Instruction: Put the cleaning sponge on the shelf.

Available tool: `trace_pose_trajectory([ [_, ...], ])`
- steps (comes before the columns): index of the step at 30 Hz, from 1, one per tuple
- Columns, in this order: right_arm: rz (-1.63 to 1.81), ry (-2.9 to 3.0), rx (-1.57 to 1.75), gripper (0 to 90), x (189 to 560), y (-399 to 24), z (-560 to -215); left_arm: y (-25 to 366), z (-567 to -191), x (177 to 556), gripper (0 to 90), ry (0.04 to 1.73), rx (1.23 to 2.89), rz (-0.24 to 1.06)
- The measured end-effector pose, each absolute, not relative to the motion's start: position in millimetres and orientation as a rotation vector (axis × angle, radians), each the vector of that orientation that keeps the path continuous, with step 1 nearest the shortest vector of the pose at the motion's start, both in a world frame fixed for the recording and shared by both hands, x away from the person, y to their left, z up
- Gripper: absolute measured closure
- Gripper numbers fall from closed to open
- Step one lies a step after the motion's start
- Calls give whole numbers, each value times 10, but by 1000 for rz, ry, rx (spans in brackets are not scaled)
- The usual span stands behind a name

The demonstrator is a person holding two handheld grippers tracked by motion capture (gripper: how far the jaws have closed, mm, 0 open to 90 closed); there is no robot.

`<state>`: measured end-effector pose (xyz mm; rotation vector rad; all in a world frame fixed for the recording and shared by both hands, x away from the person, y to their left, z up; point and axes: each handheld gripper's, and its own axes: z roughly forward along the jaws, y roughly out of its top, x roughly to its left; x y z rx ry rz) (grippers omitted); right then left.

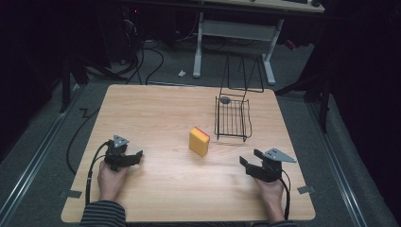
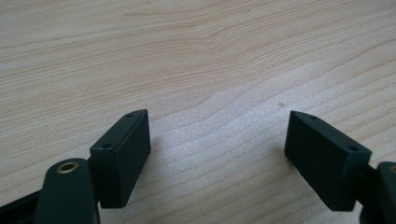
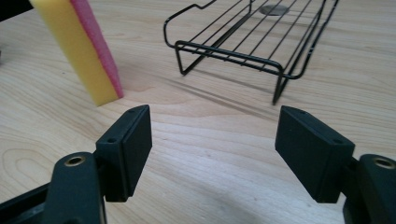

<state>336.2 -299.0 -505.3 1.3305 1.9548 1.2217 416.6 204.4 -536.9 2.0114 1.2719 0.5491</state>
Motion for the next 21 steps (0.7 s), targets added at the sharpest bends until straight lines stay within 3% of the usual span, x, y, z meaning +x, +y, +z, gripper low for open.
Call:
trace_pose_trajectory([
  [21, 1318, 2019, 1248, 287, 3467, -2632, -4983, 2044, -5369, 4166, 231, 1272, 2011, 549],
])
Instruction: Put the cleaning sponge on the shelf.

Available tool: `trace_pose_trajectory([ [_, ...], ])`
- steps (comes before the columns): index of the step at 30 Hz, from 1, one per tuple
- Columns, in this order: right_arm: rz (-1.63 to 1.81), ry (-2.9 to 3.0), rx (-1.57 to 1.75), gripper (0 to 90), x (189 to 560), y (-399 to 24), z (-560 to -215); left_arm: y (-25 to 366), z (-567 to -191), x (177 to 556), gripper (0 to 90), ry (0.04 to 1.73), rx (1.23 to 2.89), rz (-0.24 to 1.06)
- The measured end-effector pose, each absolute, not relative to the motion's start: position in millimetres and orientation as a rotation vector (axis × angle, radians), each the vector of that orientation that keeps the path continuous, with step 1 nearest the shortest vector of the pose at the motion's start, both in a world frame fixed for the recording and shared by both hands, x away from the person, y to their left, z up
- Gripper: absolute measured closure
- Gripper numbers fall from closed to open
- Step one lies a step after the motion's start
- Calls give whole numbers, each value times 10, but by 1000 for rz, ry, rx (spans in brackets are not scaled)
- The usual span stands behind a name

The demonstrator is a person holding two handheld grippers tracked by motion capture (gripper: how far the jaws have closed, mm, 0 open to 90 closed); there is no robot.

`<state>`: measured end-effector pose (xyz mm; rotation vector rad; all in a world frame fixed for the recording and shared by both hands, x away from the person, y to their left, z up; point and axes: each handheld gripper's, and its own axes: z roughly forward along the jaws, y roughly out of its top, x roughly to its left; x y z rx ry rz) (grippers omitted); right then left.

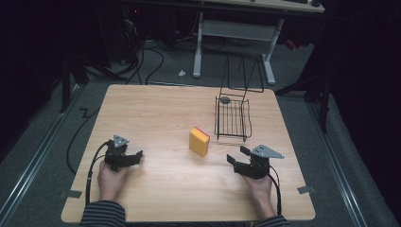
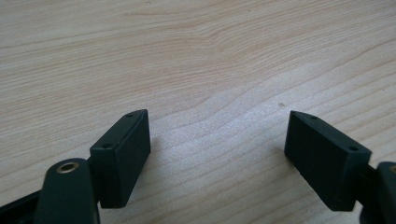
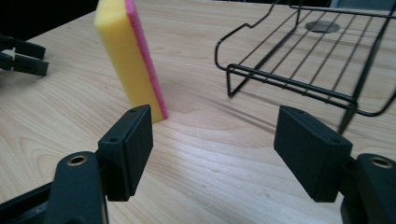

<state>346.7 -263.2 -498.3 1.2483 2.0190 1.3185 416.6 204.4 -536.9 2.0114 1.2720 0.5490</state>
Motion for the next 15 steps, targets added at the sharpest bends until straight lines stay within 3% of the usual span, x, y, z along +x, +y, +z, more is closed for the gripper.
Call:
trace_pose_trajectory([
  [15, 1347, 2083, 1151, 291, 3619, -2328, -4868, 2044, -5369, 4166, 231, 1272, 2011, 549],
])
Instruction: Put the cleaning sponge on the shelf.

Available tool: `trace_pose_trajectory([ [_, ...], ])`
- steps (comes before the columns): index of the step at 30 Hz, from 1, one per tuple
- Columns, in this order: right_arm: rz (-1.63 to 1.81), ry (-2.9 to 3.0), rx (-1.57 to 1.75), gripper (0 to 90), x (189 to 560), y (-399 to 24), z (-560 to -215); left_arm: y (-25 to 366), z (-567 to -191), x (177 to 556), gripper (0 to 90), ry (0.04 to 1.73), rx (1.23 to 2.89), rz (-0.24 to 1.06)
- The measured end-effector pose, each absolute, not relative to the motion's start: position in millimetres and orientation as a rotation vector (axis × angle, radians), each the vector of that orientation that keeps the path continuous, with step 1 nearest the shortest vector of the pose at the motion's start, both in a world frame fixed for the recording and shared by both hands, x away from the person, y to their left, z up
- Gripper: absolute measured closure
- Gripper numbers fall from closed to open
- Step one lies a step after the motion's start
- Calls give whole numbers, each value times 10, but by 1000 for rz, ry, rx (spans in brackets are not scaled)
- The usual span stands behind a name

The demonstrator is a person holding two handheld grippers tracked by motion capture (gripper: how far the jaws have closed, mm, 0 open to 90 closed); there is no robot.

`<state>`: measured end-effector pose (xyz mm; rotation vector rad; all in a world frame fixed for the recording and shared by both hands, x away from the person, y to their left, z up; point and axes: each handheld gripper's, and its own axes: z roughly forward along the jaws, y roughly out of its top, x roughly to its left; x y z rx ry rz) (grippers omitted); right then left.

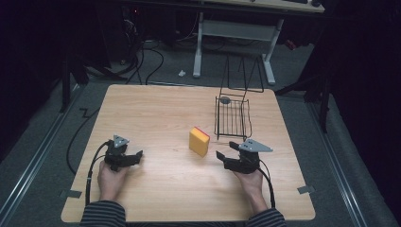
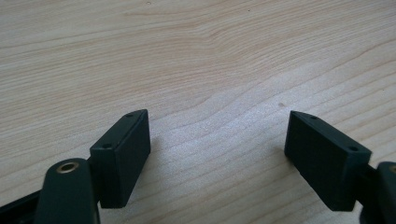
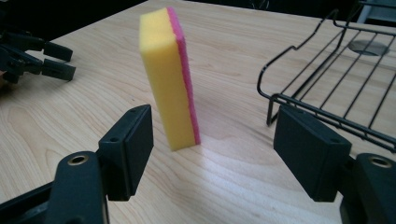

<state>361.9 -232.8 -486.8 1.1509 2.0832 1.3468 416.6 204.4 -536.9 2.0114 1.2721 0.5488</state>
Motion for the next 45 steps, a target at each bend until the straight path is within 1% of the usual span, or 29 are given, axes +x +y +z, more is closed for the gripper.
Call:
trace_pose_trajectory([
  [13, 1388, 2103, 1095, 297, 3724, -2130, -4747, 2044, -5369, 4166, 231, 1272, 2012, 549],
  [24, 1387, 2123, 1079, 299, 3843, -1963, -4745, 2044, -5369, 4166, 230, 1272, 2011, 549],
  [38, 1343, 2180, 1095, 302, 4006, -1786, -4864, 2044, -5369, 4166, 230, 1272, 2012, 549],
  [45, 1304, 2217, 1114, 323, 4101, -1695, -4955, 2044, -5369, 4166, 230, 1272, 2012, 549],
])
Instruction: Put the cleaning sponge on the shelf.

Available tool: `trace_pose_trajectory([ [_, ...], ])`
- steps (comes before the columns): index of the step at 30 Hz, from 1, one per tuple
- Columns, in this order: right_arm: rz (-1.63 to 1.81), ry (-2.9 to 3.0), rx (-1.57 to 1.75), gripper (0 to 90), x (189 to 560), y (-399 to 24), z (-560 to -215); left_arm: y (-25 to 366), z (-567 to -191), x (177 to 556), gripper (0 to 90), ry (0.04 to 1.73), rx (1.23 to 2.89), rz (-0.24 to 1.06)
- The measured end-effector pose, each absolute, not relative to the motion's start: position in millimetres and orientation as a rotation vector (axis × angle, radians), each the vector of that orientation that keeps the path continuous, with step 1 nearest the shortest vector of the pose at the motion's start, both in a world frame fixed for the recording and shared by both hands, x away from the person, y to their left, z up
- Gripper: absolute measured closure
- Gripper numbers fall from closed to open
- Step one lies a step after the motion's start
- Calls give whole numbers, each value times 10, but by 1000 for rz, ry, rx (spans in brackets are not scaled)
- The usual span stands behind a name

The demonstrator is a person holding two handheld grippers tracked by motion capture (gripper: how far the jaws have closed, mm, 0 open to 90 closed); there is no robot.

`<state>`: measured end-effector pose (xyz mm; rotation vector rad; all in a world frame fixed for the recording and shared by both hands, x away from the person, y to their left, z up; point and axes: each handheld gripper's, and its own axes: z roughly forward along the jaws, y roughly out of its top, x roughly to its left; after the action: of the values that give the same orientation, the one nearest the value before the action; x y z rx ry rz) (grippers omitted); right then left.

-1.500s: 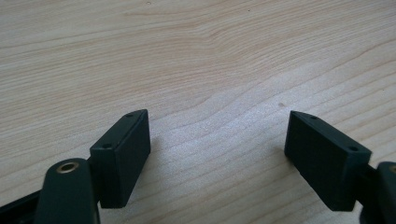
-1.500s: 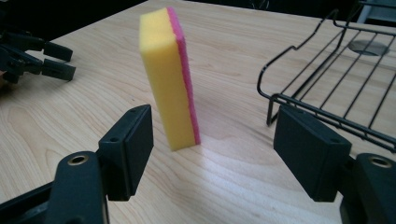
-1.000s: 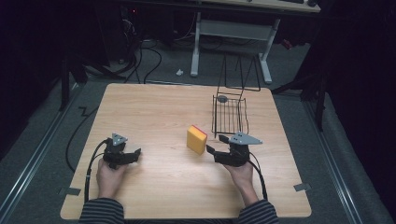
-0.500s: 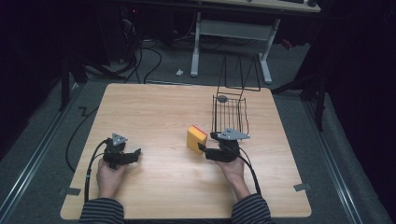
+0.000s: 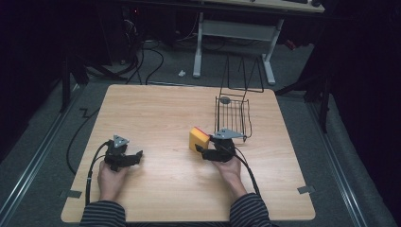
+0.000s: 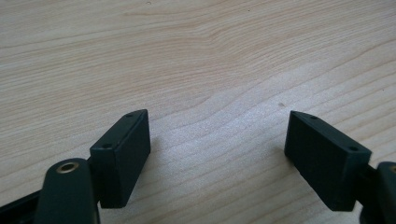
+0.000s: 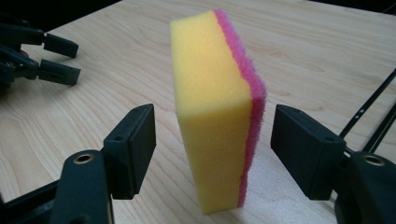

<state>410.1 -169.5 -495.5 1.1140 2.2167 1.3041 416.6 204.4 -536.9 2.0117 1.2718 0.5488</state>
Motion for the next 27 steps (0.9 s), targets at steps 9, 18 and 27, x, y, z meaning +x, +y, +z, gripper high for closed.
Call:
trace_pose_trajectory([
  [9, 1271, 2239, 1141, 379, 4176, -1644, -5056, 2044, -5369, 4166, 231, 1272, 2011, 549],
  [18, 1237, 2241, 1146, 479, 4204, -1613, -5126, 2044, -5369, 4166, 231, 1272, 2011, 549],
  [27, 1223, 2252, 1111, 581, 4178, -1589, -5121, 2044, -5370, 4166, 230, 1272, 2011, 549],
])
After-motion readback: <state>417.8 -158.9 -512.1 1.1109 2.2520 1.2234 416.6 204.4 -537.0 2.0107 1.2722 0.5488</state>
